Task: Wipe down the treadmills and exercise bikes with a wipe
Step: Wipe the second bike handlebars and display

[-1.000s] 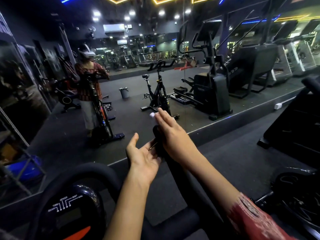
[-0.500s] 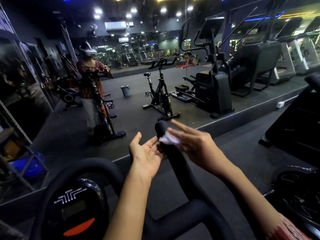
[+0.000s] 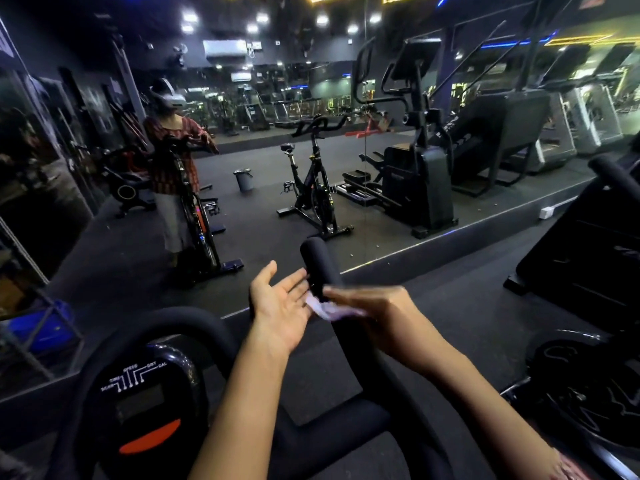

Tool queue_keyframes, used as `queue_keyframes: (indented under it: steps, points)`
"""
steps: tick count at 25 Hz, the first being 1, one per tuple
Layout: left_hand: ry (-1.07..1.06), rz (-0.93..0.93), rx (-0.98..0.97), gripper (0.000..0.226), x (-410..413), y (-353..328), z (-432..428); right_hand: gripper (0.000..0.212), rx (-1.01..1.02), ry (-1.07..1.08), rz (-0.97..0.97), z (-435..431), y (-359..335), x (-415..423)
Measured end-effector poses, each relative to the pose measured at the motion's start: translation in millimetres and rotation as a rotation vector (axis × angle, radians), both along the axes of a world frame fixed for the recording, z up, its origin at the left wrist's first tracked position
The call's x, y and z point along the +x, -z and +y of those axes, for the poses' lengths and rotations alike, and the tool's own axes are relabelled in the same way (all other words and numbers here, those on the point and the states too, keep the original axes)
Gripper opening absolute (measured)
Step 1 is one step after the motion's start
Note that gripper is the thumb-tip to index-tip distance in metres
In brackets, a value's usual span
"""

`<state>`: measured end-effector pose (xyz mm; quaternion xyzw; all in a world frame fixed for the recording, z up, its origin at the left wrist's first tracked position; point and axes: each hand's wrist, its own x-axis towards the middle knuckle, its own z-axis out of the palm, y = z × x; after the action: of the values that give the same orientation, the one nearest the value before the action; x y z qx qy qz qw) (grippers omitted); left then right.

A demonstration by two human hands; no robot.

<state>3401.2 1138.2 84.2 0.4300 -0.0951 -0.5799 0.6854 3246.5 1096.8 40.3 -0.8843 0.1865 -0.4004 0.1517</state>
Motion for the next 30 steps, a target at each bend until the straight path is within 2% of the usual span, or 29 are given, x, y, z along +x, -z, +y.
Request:
queue_keyframes:
  steps: [2, 4, 10, 13, 18, 21, 22, 25, 27, 30]
  points:
    - [0.005, -0.02, -0.005, 0.056, -1, 0, 2, 0.057, 0.027, 0.106, -0.02, -13, -11, 19]
    - [0.008, -0.036, -0.006, 0.052, -3, -1, 5, 0.061, 0.127, 0.123, 0.091, -21, -17, 42]
    - [0.11, -0.243, 0.101, 0.046, -18, 5, 28, 0.041, 0.142, 0.073, 0.083, 14, 28, 12]
    - [0.183, -0.37, 0.163, 0.046, -28, 16, 47, 0.03, 0.332, 0.039, 0.066, 50, 40, -18]
    - [0.267, -0.704, 0.181, 0.037, -45, 26, 73, 0.016, 0.528, 0.241, -0.047, 89, 32, -48]
    - [0.266, -0.763, 0.125, 0.032, -50, 29, 82, 0.012, 0.502, 0.331, -0.236, 77, 16, -45]
    - [0.249, -0.814, 0.104, 0.031, -51, 32, 84, 0.02, 0.464, 0.33, -0.245, 70, 15, -39]
    - [0.225, -1.09, 0.007, 0.023, -52, 42, 87, 0.05, 0.432, 0.281, 0.046, 72, 27, -21]
    - [0.219, -1.286, -0.03, 0.02, -52, 49, 92, 0.05, 0.414, 0.338, 0.15, 86, 44, -23]
    - [0.233, -1.624, -0.01, 0.035, -49, 54, 106, 0.047, 0.362, 0.386, 0.135, 122, 52, -44]
